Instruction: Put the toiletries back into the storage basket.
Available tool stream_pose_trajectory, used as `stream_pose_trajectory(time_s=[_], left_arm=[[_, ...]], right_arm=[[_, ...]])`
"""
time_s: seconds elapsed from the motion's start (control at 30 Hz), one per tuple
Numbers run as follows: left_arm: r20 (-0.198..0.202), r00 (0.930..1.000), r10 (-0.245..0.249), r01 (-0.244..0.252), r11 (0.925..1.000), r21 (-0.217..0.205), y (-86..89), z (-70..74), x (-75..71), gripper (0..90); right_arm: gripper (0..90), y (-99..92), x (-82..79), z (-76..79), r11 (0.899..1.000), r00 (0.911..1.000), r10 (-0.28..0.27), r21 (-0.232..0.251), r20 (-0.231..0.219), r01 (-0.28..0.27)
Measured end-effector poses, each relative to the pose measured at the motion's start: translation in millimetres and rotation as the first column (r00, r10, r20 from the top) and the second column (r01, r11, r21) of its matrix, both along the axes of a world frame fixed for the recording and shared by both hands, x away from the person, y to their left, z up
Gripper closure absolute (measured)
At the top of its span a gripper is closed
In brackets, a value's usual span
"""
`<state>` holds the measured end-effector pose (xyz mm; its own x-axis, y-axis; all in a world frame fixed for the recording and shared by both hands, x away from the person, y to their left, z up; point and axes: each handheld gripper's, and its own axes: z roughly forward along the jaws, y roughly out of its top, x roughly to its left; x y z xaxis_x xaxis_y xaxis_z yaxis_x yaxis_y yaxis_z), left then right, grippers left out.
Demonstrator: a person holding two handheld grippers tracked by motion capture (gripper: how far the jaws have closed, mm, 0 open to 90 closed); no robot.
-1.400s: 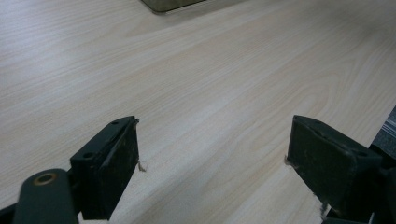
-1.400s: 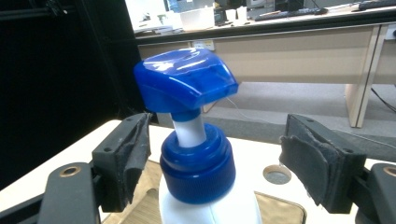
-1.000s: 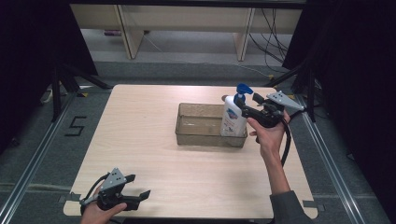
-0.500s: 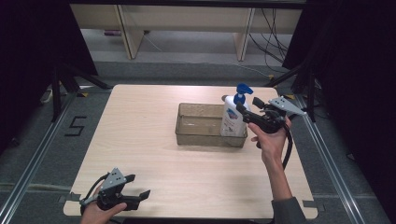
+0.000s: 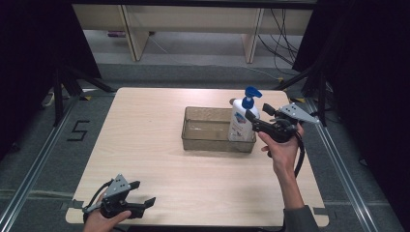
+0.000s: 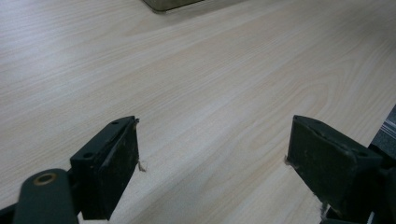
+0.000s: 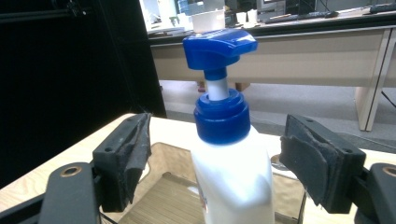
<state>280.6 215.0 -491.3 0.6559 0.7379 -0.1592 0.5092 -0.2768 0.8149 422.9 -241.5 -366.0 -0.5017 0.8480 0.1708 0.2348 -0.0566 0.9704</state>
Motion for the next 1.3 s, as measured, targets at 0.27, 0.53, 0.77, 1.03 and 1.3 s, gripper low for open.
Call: stream_pose_trajectory(time_s=[0.27, 0.53, 0.77, 1.03, 1.3], left_arm=[[-0.002, 1.0000, 0.002, -0.002, 1.0000, 0.001, 0.0, 0.3, -0.4, 16.0], [0.004, 1.0000, 0.000, 0.000, 0.9999, -0.014, -0.7, -0.2, -0.4, 16.0], [0.004, 1.0000, 0.001, -0.001, 0.9999, -0.014, -0.7, -0.1, -0.6, 16.0], [0.001, 1.0000, 0.003, -0.003, 1.0000, -0.009, -0.5, 0.3, -0.9, 16.0], [0.014, 0.9999, 0.007, -0.007, 0.9999, -0.013, -1.2, -0.4, -1.1, 16.0]], right_arm=[[24.4, 1.9, -4.7, 0.2, 1.000, 0.9999, -0.004, -0.010, -0.010, 0.004], [22.9, 1.3, -10.1, 1.4, 1.000, 1.0000, 0.005, -0.019, 0.000, -0.005], [23.1, 4.8, -14.9, 2.9, 1.000, 0.9998, 0.018, -0.009, -0.005, -0.018], [23.2, 9.9, -18.9, 1.8, 0.999, 0.9994, 0.036, -0.003, 0.000, -0.036], [23.3, 12.9, -27.6, 2.8, 0.999, 0.9988, 0.048, -0.017, -0.008, -0.048]])
